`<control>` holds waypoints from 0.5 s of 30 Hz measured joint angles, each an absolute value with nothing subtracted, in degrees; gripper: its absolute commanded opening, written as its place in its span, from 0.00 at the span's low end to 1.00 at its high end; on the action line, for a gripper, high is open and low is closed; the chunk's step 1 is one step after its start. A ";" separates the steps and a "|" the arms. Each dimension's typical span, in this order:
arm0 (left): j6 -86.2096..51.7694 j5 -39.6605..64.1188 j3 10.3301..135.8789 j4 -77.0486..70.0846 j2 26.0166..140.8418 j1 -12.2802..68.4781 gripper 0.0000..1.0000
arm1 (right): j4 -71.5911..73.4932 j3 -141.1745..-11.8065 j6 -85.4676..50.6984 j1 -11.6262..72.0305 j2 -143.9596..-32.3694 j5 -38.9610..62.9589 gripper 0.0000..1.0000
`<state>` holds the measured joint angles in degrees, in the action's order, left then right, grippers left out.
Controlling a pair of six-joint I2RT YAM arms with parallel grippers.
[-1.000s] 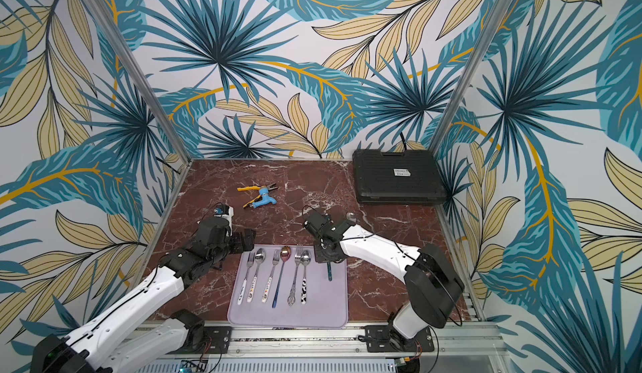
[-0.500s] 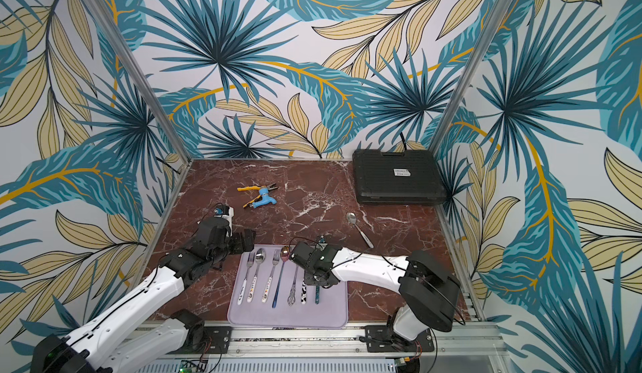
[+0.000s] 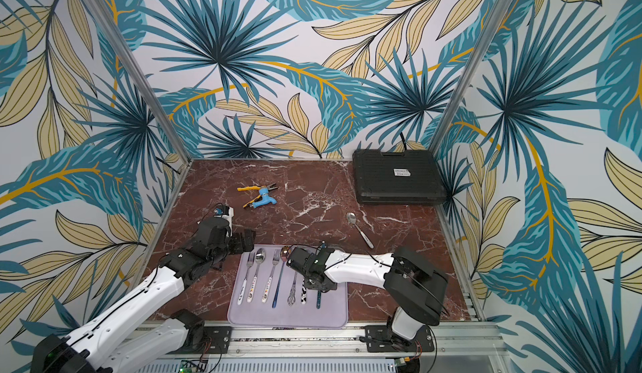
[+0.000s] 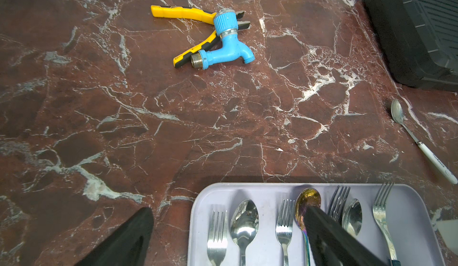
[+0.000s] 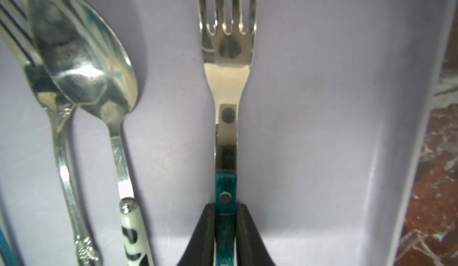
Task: Set the spoon and fork side by side
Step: Place the fork on the tray.
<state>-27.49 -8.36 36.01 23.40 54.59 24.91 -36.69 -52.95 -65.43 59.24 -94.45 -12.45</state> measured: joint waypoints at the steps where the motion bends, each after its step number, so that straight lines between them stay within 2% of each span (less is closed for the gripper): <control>1: -27.49 -8.36 36.01 23.40 54.57 24.91 1.00 | -36.75 -53.08 -65.41 59.24 -94.61 -12.62 0.31; 4: -27.49 -8.36 36.01 23.38 54.46 24.91 1.00 | -37.26 -53.49 -65.43 59.24 -94.80 -13.08 0.40; 8: -27.49 -8.36 36.01 23.38 54.28 24.91 1.00 | -38.00 -53.58 -65.25 59.24 -94.76 -13.72 0.59; 11: -27.49 -8.36 36.01 23.38 54.28 24.91 1.00 | -39.09 -53.58 -64.79 59.24 -93.58 -14.31 0.65; 15: -27.49 -8.36 35.99 23.38 54.28 24.91 1.00 | -41.10 -54.43 -63.40 58.74 -89.76 -15.51 0.69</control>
<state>-27.49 -8.36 35.99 23.38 54.28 24.91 -41.10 -54.43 -63.40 58.74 -89.76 -15.51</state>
